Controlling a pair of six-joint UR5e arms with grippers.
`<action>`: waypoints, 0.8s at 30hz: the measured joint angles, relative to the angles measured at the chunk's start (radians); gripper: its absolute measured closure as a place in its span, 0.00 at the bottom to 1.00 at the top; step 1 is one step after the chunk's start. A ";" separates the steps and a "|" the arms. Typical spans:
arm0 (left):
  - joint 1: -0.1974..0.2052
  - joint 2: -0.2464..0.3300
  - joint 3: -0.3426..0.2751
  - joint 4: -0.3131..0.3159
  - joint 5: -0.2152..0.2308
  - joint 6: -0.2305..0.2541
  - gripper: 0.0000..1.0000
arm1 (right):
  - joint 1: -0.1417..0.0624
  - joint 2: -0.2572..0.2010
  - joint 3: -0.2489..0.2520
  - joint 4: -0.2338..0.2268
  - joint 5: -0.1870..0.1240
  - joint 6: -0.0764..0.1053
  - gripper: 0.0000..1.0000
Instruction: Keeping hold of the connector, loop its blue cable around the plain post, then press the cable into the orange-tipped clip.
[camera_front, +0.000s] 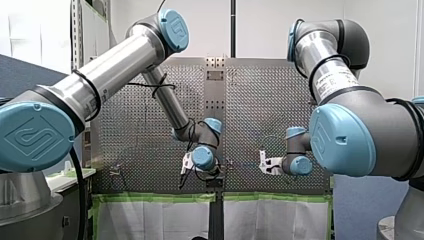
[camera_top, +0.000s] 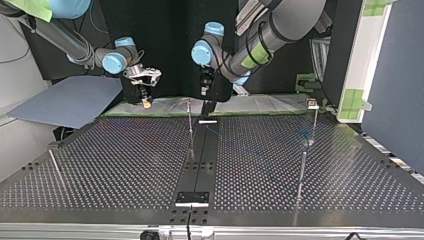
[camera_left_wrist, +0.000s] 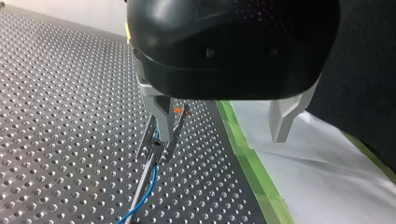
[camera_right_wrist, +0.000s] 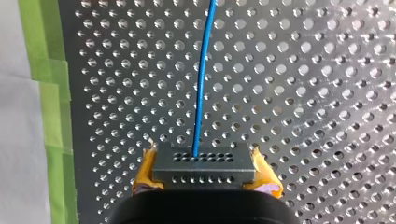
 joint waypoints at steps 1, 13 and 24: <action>-0.003 0.001 -0.003 0.002 -0.009 0.000 0.00 | 0.001 0.000 0.001 0.002 0.001 -0.002 1.00; -0.034 0.053 -0.011 -0.007 -0.036 0.000 0.00 | 0.007 0.049 0.013 -0.029 0.055 -0.015 1.00; -0.056 0.055 -0.012 -0.017 -0.044 0.000 0.00 | 0.016 0.109 0.003 -0.023 0.067 -0.044 1.00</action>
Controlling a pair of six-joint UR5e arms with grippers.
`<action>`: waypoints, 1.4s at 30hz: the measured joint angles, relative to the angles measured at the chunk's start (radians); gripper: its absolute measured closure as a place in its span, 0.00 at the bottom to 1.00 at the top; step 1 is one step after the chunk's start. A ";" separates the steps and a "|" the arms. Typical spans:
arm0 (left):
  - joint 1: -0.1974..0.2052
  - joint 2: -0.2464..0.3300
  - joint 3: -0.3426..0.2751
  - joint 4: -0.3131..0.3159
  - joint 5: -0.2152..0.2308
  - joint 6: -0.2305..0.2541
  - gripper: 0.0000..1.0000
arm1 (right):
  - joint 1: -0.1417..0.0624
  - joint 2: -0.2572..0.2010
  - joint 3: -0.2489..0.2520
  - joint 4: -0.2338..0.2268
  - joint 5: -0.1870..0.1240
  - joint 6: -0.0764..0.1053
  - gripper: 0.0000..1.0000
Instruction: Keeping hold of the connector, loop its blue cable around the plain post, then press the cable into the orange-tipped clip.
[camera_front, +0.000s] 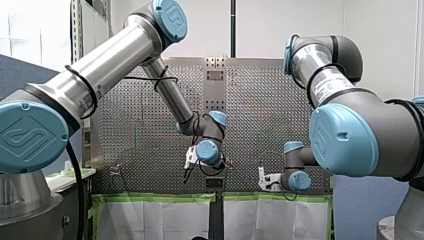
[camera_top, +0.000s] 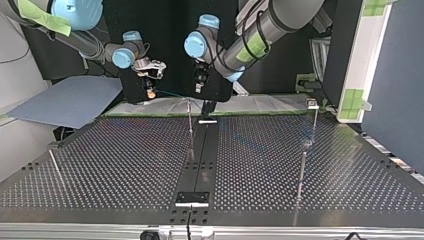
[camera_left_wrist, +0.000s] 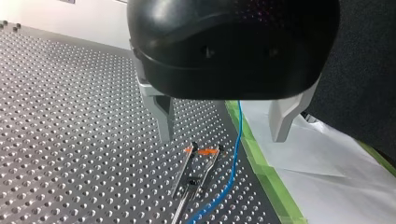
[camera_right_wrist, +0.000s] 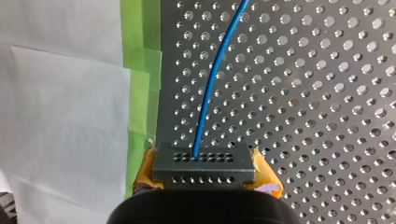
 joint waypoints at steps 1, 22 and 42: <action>-0.001 0.000 0.000 -0.001 0.000 0.000 0.00 | 0.000 0.001 -0.005 0.002 -0.001 0.000 1.00; -0.023 0.000 0.000 0.010 -0.075 -0.001 0.00 | 0.042 0.001 0.000 0.174 0.009 -0.166 1.00; -0.020 -0.001 0.000 0.006 -0.075 0.037 0.00 | 0.050 -0.098 0.178 0.037 0.059 -0.163 1.00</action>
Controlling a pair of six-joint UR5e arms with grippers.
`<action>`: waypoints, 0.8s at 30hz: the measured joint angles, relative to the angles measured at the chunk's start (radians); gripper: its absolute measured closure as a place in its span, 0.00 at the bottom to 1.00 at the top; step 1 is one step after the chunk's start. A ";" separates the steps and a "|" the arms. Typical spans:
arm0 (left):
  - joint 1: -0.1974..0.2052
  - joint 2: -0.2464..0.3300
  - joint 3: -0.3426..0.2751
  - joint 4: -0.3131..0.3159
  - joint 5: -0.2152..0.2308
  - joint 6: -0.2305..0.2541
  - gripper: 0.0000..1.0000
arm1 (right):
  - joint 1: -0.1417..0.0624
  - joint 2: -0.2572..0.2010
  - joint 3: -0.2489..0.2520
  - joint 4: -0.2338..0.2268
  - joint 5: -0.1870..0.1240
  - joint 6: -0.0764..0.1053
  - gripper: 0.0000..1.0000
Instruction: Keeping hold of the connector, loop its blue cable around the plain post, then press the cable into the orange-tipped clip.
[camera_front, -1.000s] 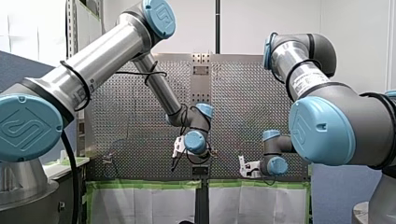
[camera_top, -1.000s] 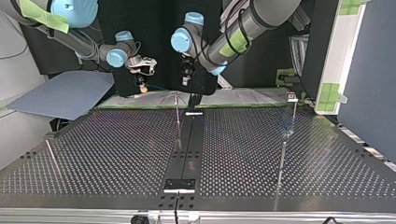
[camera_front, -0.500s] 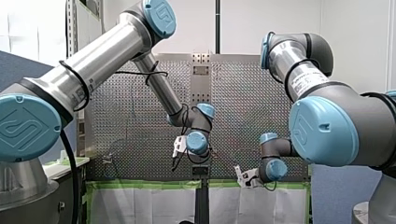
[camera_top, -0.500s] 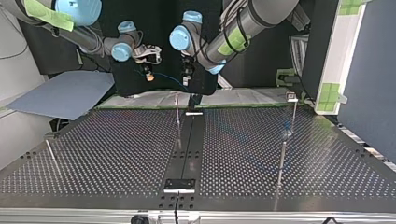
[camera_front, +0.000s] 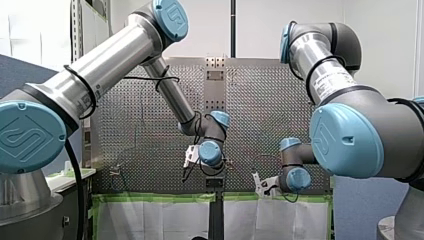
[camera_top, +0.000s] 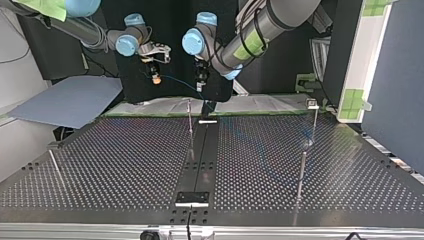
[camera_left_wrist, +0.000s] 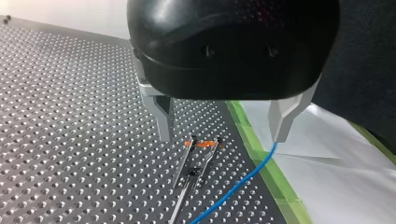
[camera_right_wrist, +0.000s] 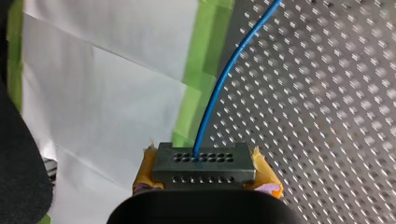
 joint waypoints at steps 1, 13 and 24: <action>-0.001 0.000 0.000 -0.001 0.000 0.005 0.00 | 0.001 -0.008 0.007 -0.008 0.006 0.008 1.00; 0.002 -0.001 -0.036 0.025 0.002 0.016 0.00 | 0.007 -0.055 0.071 -0.089 0.020 0.044 1.00; 0.007 0.000 -0.042 0.015 0.004 0.042 0.00 | 0.008 -0.056 0.073 -0.127 -0.057 0.046 1.00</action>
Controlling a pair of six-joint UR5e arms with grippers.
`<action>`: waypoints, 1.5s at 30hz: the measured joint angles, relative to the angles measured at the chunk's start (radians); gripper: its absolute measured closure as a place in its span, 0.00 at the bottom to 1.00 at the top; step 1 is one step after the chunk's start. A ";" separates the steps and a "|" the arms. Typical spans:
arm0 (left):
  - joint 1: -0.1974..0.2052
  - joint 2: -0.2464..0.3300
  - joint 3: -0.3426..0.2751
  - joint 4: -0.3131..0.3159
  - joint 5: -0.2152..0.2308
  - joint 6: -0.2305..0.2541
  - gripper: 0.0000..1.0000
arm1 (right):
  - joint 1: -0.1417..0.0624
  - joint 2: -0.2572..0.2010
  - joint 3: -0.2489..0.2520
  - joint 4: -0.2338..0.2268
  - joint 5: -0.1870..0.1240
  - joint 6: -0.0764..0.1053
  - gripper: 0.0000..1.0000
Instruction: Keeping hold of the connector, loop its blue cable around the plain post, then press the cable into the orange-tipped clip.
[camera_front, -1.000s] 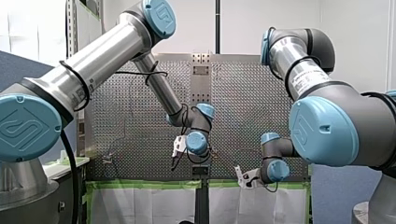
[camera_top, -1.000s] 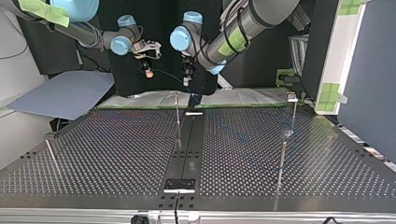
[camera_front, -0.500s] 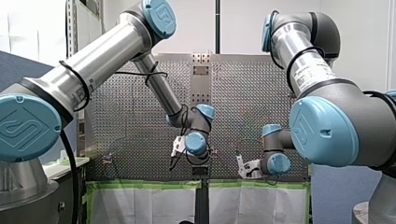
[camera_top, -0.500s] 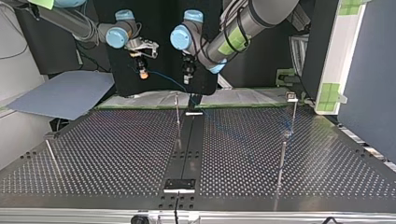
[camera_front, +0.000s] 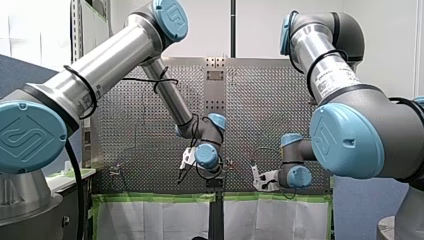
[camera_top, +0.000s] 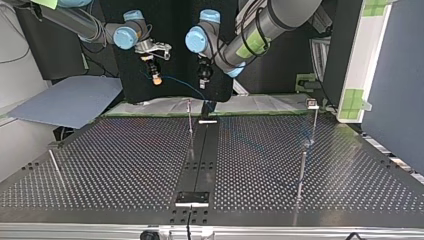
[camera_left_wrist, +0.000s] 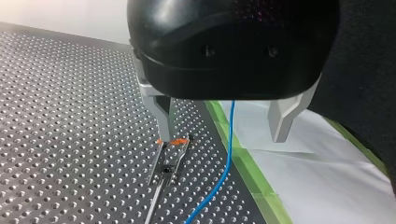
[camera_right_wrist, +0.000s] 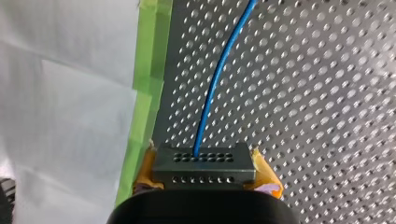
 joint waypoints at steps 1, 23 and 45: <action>0.001 0.000 0.000 -0.003 0.002 0.004 0.00 | 0.000 0.000 0.000 -0.003 -0.008 -0.003 1.00; 0.052 -0.009 0.000 0.003 0.108 -0.064 0.00 | -0.007 0.000 0.000 -0.065 -0.209 -0.019 1.00; 0.108 -0.069 0.041 0.056 0.119 -0.123 0.00 | -0.005 0.000 0.000 -0.071 -0.244 -0.013 1.00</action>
